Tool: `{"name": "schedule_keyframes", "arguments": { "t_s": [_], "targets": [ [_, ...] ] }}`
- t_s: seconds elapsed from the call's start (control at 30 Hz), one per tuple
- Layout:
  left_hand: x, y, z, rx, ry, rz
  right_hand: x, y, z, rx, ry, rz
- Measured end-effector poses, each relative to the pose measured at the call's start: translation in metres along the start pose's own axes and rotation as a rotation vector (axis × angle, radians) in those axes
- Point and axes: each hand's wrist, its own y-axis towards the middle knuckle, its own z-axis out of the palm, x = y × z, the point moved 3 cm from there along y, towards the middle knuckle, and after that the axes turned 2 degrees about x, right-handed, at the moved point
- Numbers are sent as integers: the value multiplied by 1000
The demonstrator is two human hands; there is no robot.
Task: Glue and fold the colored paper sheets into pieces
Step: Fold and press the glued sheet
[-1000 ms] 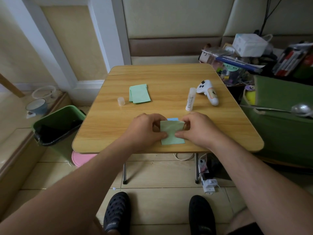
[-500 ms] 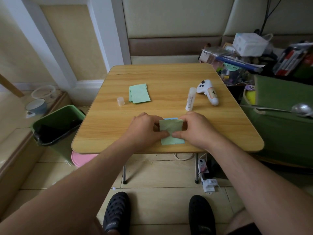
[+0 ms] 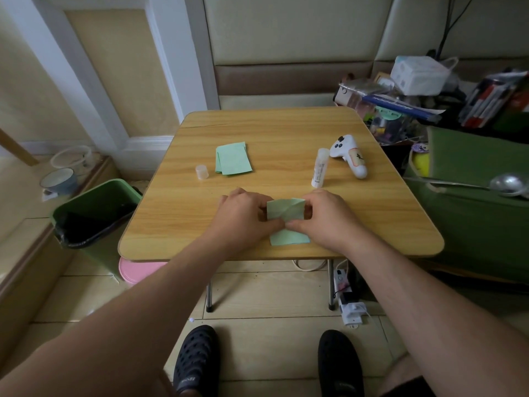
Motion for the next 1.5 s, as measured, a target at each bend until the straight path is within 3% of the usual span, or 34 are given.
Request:
{"name": "schedule_keyframes", "arguments": {
  "t_s": [1.23,1.5],
  "targets": [
    [9,6,-5,34,7,-85,-6,5,-4,11,-43,77],
    [4,6,-2,-14,16,-84,-4,5,1,-85,-69,49]
  ]
}}
